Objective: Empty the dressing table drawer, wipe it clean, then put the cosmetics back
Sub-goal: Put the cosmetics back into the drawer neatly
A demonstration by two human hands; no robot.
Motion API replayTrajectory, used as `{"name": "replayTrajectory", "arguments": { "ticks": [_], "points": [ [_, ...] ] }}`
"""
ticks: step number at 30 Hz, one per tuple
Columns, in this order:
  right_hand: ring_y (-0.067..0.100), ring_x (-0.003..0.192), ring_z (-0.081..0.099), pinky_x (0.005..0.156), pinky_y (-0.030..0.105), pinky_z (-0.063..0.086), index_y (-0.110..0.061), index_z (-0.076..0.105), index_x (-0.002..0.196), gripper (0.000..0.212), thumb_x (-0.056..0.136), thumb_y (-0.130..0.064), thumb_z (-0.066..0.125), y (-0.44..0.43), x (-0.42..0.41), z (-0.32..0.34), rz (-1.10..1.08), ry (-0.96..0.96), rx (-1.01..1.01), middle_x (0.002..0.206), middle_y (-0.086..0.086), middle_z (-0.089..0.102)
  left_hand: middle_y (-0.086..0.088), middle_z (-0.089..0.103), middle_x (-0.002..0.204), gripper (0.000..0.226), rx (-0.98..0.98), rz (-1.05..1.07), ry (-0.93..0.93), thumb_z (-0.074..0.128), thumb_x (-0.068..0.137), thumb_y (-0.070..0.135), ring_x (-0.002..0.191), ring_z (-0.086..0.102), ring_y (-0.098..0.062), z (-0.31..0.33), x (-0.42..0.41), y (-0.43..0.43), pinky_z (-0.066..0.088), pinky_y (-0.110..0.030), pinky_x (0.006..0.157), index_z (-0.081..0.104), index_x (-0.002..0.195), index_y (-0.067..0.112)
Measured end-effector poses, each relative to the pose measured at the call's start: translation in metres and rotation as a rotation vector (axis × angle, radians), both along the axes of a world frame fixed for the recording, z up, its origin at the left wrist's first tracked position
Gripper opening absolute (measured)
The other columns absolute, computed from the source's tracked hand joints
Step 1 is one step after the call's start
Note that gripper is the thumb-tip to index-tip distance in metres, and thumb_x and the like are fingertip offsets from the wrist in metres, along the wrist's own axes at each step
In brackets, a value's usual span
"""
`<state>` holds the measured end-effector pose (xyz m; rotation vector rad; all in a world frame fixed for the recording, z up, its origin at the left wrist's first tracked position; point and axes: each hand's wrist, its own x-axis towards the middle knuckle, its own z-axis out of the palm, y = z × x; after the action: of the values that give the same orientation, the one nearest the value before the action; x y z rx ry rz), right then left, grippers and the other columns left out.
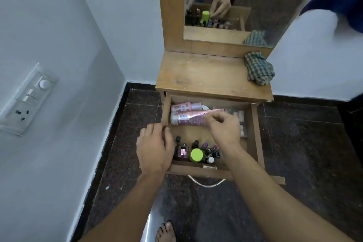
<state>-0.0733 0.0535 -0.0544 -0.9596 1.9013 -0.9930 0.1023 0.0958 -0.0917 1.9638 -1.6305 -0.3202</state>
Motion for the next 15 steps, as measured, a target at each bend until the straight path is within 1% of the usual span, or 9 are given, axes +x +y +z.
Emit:
{"name": "replayTrajectory", "arguments": {
  "ticks": [2,3,4,5,7,9,10,12,15],
  "points": [
    [0.000,0.065,0.063,0.050,0.012,0.046,-0.021,0.079,0.089,0.010,0.092,-0.016,0.071,0.014,-0.003,0.005,-0.073,-0.088,-0.019,0.078,-0.013,0.071,0.003,0.065,0.100,0.021,-0.009,-0.019,0.088,0.048,0.102,0.029,0.090,0.051,-0.013,0.010,-0.015,0.007,0.047,-0.035,0.078,0.067,0.107,0.021],
    [-0.003,0.060,0.061,0.046,0.009,0.044,-0.018,0.079,0.091,0.010,0.094,-0.013,0.070,0.023,-0.004,0.007,-0.097,-0.147,-0.034,0.082,-0.011,0.072,0.005,0.064,0.098,0.019,-0.010,-0.026,0.133,0.050,0.102,0.029,0.089,0.050,-0.012,0.016,-0.026,0.012,0.045,-0.032,0.077,0.067,0.106,0.021],
    [-0.005,0.057,0.060,0.045,0.008,0.043,-0.016,0.078,0.093,0.010,0.095,-0.012,0.069,0.032,-0.004,0.010,-0.110,-0.200,-0.053,0.085,-0.006,0.074,0.007,0.063,0.095,0.017,-0.013,-0.026,0.182,0.051,0.102,0.028,0.087,0.051,-0.011,0.023,-0.037,0.018,0.044,-0.030,0.076,0.067,0.103,0.022],
    [-0.007,0.055,0.060,0.047,0.008,0.044,-0.014,0.078,0.094,0.010,0.095,-0.011,0.069,0.042,-0.004,0.013,-0.116,-0.234,-0.069,0.087,-0.002,0.075,0.009,0.062,0.091,0.015,-0.016,-0.018,0.235,0.052,0.102,0.028,0.084,0.052,-0.010,0.027,-0.049,0.025,0.044,-0.030,0.073,0.066,0.099,0.022],
    [-0.007,0.056,0.060,0.054,0.012,0.048,-0.016,0.078,0.092,0.011,0.095,-0.012,0.069,0.062,-0.003,0.017,-0.121,-0.264,-0.103,0.083,0.000,0.076,0.011,0.062,0.082,0.018,-0.010,0.010,0.374,0.052,0.102,0.030,0.076,0.056,-0.008,0.033,-0.070,0.042,0.046,-0.033,0.069,0.062,0.090,0.022],
    [-0.002,0.065,0.065,0.062,0.018,0.052,-0.019,0.078,0.086,0.015,0.095,-0.012,0.068,0.083,-0.003,0.017,-0.144,-0.286,-0.135,0.076,-0.003,0.076,0.010,0.062,0.073,0.025,-0.001,0.018,0.512,0.050,0.103,0.034,0.070,0.058,-0.009,0.036,-0.087,0.060,0.048,-0.038,0.065,0.059,0.083,0.022],
    [0.002,0.069,0.067,0.066,0.021,0.053,-0.018,0.078,0.083,0.017,0.096,-0.013,0.067,0.095,-0.003,0.017,-0.165,-0.286,-0.155,0.074,-0.003,0.075,0.009,0.061,0.069,0.028,0.012,0.022,0.552,0.049,0.103,0.035,0.067,0.057,-0.011,0.036,-0.093,0.069,0.048,-0.040,0.063,0.057,0.079,0.022],
    [0.009,0.073,0.068,0.071,0.026,0.054,-0.017,0.077,0.078,0.021,0.096,-0.016,0.065,0.116,-0.002,0.011,-0.234,-0.250,-0.176,0.074,-0.002,0.075,0.005,0.059,0.064,0.034,0.045,0.056,0.566,0.049,0.104,0.037,0.063,0.056,-0.014,0.030,-0.103,0.087,0.046,-0.043,0.061,0.052,0.075,0.019],
    [0.014,0.064,0.060,0.065,0.034,0.050,-0.018,0.071,0.071,0.025,0.095,-0.018,0.063,0.151,0.000,0.000,-0.374,-0.174,-0.133,0.065,0.000,0.069,0.003,0.058,0.059,0.039,0.111,0.125,0.551,0.047,0.104,0.040,0.059,0.057,-0.018,0.017,-0.106,0.115,0.044,-0.042,0.058,0.050,0.072,0.018]
  ]
}}
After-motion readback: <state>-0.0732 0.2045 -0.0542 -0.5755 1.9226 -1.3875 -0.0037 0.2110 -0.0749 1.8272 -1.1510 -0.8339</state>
